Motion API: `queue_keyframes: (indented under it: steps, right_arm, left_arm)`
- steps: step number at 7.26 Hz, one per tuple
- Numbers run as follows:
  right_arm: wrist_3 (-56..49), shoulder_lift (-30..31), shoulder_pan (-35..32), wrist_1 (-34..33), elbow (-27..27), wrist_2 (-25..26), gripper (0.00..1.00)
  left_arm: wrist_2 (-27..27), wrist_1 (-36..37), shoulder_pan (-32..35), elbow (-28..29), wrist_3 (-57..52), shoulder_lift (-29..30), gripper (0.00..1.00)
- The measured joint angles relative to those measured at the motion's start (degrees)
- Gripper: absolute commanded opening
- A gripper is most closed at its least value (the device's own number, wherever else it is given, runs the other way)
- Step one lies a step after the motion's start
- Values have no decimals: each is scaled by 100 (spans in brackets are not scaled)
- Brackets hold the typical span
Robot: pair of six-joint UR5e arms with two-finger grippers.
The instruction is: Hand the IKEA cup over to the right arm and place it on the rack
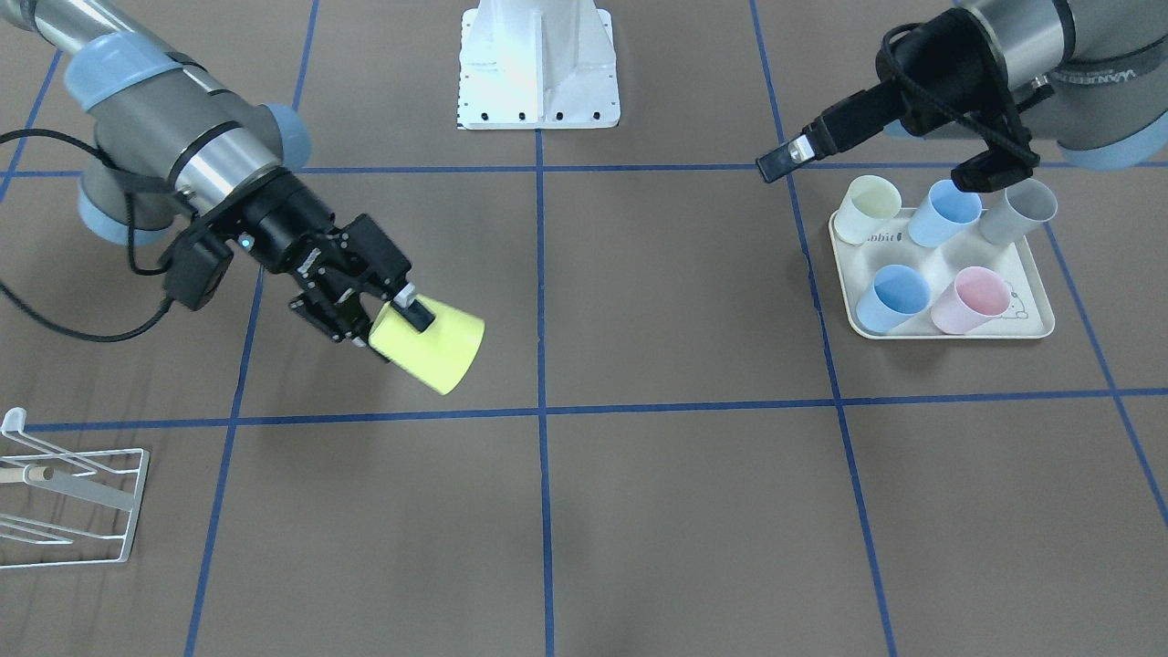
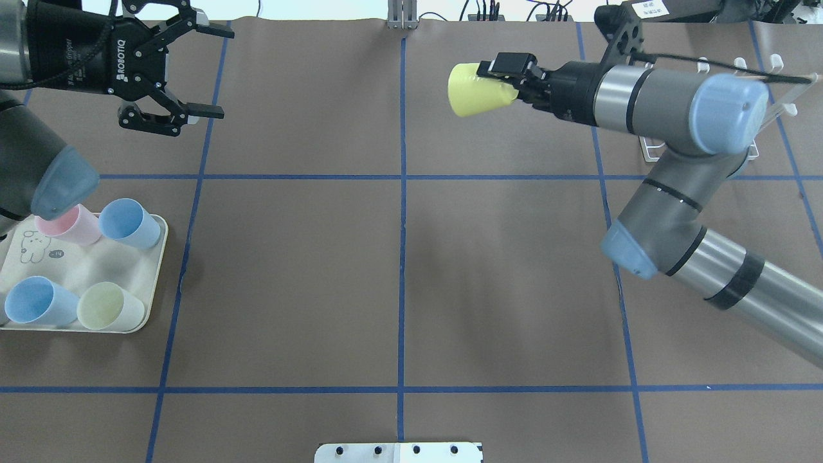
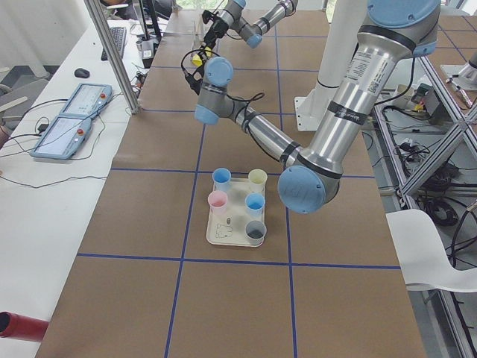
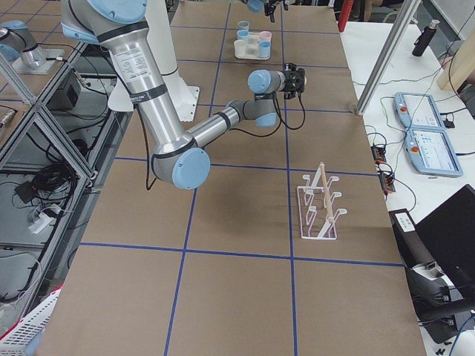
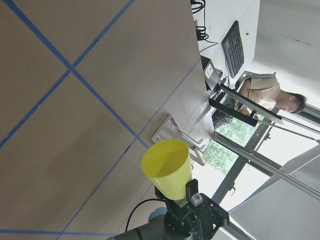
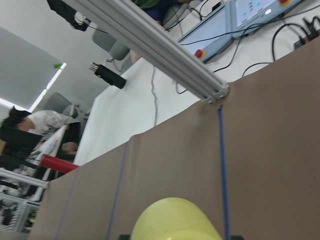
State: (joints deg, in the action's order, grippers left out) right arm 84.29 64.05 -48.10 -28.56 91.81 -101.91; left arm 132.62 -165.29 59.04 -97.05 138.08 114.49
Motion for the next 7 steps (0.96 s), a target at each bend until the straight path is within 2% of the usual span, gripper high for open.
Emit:
queue_keyframes:
  steps: [2, 3, 4, 5, 7]
  right_arm:
    - [-2231, -7, -795, -2597, 601, -575, 8]
    - [-3392, -27, -1197, -3600, 721, -850, 4]
    - [-4126, -121, -1589, -4311, 633, -1154, 3]
    - [-4602, -322, -1992, -4737, 283, -1576, 4]
    - [-5696, -690, -2654, -5002, -772, -2302, 4]
  left_arm:
    - [21, 36, 27, 473, -739, -34, 100]
    - [29, 83, 49, 680, -1182, -63, 100]
    - [44, 252, 93, 820, -1750, -128, 100]
    - [111, 666, 177, 894, -2487, -200, 100]
    - [291, 1601, 324, 918, -3751, -256, 100]
